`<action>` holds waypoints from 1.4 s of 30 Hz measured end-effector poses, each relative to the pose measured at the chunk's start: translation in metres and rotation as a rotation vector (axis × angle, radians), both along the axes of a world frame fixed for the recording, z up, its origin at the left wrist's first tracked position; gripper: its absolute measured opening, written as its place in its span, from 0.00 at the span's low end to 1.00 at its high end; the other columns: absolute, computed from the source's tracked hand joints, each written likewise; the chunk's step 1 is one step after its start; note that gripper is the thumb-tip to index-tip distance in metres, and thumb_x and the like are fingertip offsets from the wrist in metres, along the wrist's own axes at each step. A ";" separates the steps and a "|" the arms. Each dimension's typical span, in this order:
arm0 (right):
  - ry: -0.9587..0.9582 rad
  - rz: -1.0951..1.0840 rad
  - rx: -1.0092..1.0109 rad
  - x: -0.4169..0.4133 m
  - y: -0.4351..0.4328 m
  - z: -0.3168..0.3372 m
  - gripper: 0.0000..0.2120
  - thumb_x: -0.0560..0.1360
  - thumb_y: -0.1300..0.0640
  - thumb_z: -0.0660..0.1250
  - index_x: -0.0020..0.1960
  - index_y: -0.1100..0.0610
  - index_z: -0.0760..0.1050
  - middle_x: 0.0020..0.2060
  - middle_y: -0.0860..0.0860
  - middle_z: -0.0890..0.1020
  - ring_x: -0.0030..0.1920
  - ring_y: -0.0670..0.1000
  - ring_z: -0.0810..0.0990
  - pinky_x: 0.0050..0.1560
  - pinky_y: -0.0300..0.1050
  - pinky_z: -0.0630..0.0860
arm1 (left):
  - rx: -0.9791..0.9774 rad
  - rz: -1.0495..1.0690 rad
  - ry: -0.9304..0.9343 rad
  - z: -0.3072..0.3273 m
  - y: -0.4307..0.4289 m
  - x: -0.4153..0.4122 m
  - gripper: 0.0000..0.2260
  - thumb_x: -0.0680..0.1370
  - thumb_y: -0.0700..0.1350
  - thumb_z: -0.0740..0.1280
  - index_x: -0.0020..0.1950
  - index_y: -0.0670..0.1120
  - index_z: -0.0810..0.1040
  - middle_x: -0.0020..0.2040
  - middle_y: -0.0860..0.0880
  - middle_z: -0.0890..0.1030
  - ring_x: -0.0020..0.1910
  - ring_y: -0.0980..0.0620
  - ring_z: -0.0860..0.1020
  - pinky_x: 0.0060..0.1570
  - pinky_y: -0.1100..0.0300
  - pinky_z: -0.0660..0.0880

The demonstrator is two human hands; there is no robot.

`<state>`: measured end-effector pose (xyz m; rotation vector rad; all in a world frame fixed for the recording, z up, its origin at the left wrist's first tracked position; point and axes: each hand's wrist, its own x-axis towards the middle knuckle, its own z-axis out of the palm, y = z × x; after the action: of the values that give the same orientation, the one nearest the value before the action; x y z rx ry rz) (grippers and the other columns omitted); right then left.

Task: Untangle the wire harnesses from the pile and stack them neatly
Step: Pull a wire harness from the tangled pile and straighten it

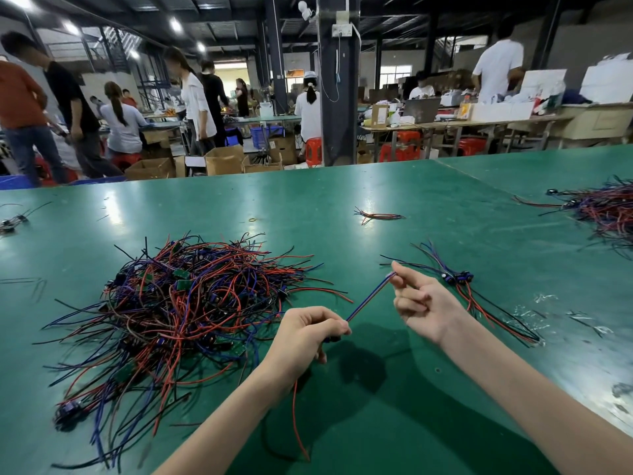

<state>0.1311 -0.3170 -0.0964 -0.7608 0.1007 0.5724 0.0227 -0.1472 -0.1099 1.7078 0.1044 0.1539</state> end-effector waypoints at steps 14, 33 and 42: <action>-0.308 -0.244 -0.203 -0.004 -0.001 0.003 0.08 0.66 0.61 0.73 0.34 0.59 0.73 0.26 0.53 0.77 0.17 0.42 0.65 0.17 0.32 0.60 | -0.029 0.018 0.013 -0.001 0.005 0.002 0.10 0.73 0.35 0.69 0.33 0.44 0.82 0.27 0.52 0.77 0.22 0.61 0.70 0.22 0.65 0.68; -0.585 -0.384 -0.484 0.008 -0.008 -0.008 0.13 0.71 0.58 0.72 0.30 0.54 0.74 0.24 0.52 0.79 0.19 0.45 0.71 0.20 0.33 0.63 | -0.095 -0.066 0.061 0.003 -0.005 -0.001 0.10 0.74 0.35 0.66 0.34 0.43 0.80 0.28 0.50 0.77 0.21 0.59 0.69 0.22 0.65 0.69; -0.338 -0.097 -0.469 -0.003 0.001 -0.004 0.12 0.72 0.48 0.69 0.44 0.57 0.75 0.32 0.51 0.80 0.22 0.45 0.73 0.20 0.35 0.67 | -0.135 0.021 0.049 0.000 -0.001 0.000 0.10 0.74 0.34 0.66 0.34 0.43 0.80 0.28 0.49 0.78 0.20 0.60 0.67 0.22 0.65 0.69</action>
<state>0.1285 -0.3163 -0.1004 -1.2913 -0.0436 0.3216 0.0225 -0.1487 -0.1103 1.5767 0.1660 0.1182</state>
